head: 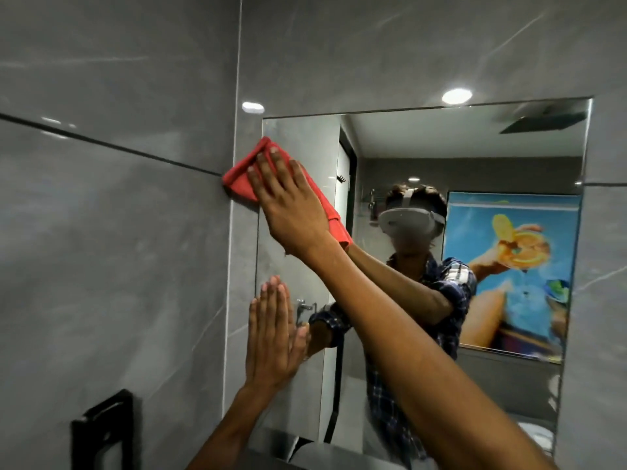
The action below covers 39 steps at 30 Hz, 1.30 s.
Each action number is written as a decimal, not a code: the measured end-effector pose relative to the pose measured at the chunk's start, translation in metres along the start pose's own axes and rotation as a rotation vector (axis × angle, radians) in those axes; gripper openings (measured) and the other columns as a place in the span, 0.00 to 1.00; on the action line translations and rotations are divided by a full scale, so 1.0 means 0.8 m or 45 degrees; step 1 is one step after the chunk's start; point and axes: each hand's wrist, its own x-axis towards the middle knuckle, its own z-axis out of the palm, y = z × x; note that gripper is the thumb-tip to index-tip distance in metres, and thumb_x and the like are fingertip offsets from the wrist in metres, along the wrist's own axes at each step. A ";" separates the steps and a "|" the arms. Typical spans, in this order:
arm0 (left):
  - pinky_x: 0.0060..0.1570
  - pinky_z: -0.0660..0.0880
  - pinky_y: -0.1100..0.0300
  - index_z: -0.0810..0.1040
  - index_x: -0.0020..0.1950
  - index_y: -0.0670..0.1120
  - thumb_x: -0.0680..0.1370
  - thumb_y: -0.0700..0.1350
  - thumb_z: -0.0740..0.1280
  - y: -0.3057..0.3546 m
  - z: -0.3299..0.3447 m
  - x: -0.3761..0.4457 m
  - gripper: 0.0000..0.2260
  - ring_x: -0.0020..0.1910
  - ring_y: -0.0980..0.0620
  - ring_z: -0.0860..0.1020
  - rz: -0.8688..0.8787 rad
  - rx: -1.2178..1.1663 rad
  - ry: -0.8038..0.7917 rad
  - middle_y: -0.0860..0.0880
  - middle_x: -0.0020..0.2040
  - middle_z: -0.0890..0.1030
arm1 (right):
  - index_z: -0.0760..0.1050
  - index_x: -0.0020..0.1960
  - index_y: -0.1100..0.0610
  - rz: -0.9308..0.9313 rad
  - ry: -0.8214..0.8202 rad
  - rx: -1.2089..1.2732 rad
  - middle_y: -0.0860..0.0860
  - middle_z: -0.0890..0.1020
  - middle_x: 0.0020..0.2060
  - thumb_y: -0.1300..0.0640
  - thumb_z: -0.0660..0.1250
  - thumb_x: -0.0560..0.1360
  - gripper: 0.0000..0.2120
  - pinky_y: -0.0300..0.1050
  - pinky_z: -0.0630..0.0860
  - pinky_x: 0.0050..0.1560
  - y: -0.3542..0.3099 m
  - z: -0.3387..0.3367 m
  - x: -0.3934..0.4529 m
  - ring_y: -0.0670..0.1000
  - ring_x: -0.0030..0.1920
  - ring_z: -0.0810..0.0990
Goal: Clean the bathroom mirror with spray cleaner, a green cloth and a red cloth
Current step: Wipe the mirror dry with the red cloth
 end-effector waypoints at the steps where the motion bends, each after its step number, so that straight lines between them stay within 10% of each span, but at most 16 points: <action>1: 0.85 0.42 0.47 0.48 0.85 0.41 0.84 0.58 0.48 -0.001 0.000 0.001 0.34 0.86 0.42 0.50 0.003 0.003 0.012 0.41 0.87 0.49 | 0.46 0.85 0.58 -0.065 -0.031 -0.015 0.59 0.48 0.84 0.58 0.52 0.83 0.32 0.61 0.41 0.84 0.005 -0.002 -0.014 0.61 0.84 0.43; 7: 0.85 0.46 0.45 0.49 0.85 0.39 0.85 0.57 0.48 0.004 -0.001 -0.002 0.33 0.86 0.42 0.50 0.036 0.021 0.056 0.41 0.87 0.49 | 0.49 0.85 0.55 -0.063 -0.089 -0.122 0.57 0.51 0.84 0.58 0.51 0.79 0.34 0.61 0.47 0.84 0.062 -0.022 -0.174 0.60 0.85 0.47; 14: 0.84 0.50 0.39 0.47 0.85 0.39 0.84 0.58 0.45 0.010 -0.011 0.000 0.34 0.86 0.40 0.51 0.006 0.030 0.027 0.37 0.86 0.52 | 0.42 0.85 0.53 1.050 0.245 -0.043 0.55 0.42 0.84 0.55 0.63 0.82 0.39 0.59 0.41 0.83 0.077 -0.025 -0.299 0.63 0.84 0.46; 23: 0.84 0.50 0.40 0.47 0.85 0.39 0.86 0.57 0.48 0.021 -0.026 -0.013 0.33 0.86 0.40 0.52 -0.076 0.082 -0.036 0.38 0.86 0.53 | 0.63 0.81 0.58 0.121 -0.338 0.114 0.57 0.65 0.81 0.61 0.67 0.72 0.38 0.61 0.57 0.80 -0.018 -0.016 -0.441 0.61 0.82 0.60; 28: 0.84 0.47 0.39 0.50 0.84 0.37 0.86 0.56 0.55 0.056 -0.036 -0.081 0.34 0.86 0.40 0.52 -0.517 -0.127 -0.036 0.38 0.86 0.53 | 0.68 0.78 0.57 0.555 -0.348 0.882 0.54 0.70 0.78 0.69 0.68 0.74 0.33 0.61 0.71 0.74 -0.080 -0.051 -0.563 0.54 0.81 0.65; 31: 0.84 0.50 0.43 0.55 0.84 0.39 0.86 0.52 0.59 0.127 -0.043 -0.178 0.31 0.85 0.42 0.56 -0.817 -0.376 -0.098 0.40 0.85 0.58 | 0.65 0.80 0.51 0.939 -0.275 1.228 0.49 0.66 0.81 0.58 0.62 0.83 0.26 0.59 0.68 0.78 -0.105 -0.087 -0.630 0.50 0.81 0.64; 35: 0.76 0.70 0.43 0.79 0.69 0.41 0.85 0.46 0.63 0.301 -0.074 -0.343 0.16 0.68 0.41 0.79 -1.428 -1.118 -0.504 0.41 0.69 0.80 | 0.57 0.82 0.42 1.228 -0.338 1.269 0.48 0.62 0.82 0.54 0.58 0.83 0.29 0.57 0.63 0.81 -0.113 -0.152 -0.733 0.52 0.82 0.62; 39: 0.67 0.75 0.47 0.82 0.67 0.41 0.79 0.64 0.57 0.463 -0.109 -0.452 0.31 0.62 0.42 0.83 -2.077 -1.956 -0.969 0.37 0.67 0.81 | 0.64 0.81 0.55 1.197 -0.675 1.152 0.49 0.60 0.81 0.53 0.53 0.77 0.31 0.57 0.58 0.81 -0.099 -0.199 -0.826 0.55 0.82 0.60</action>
